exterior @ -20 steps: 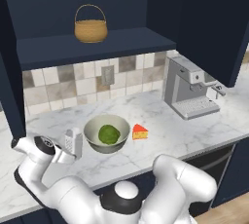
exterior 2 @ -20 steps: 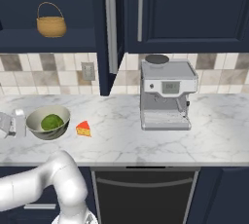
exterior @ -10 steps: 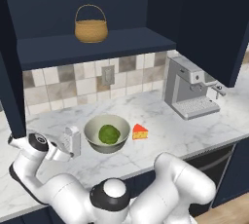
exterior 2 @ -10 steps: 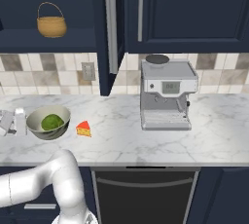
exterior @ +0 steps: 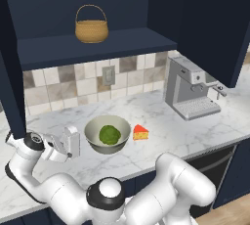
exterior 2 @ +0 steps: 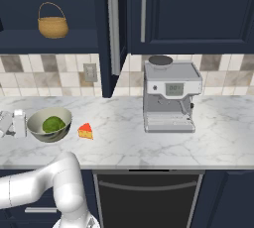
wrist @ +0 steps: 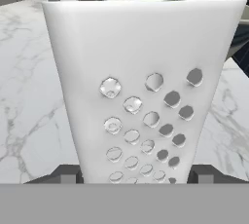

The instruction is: Pick the cheese from the fridge and the cheese grater from the cabinet and place them next to the salad bowl.

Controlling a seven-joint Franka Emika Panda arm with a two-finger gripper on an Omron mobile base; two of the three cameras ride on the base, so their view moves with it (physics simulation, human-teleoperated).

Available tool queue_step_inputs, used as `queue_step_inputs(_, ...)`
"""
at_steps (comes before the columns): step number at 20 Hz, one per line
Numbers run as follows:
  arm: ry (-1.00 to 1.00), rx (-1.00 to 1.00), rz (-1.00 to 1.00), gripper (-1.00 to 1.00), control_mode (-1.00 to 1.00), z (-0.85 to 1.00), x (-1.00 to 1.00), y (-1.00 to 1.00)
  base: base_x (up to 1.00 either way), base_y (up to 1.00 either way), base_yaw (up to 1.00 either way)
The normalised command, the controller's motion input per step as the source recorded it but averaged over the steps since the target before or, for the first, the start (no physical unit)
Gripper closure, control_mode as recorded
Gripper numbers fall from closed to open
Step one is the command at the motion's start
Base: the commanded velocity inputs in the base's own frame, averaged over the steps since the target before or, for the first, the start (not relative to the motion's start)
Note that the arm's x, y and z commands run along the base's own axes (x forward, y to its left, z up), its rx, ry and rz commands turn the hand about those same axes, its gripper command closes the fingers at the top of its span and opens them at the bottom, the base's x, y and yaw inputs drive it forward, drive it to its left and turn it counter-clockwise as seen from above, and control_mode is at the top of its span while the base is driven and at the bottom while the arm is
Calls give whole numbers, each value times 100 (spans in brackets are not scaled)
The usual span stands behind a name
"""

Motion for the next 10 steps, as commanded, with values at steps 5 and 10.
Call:
queue_step_inputs(5,0,0,0,-100,-100,0,0,0,0,0,0)
queue_step_inputs(10,0,0,0,-100,-100,0,0,0,0,0,0)
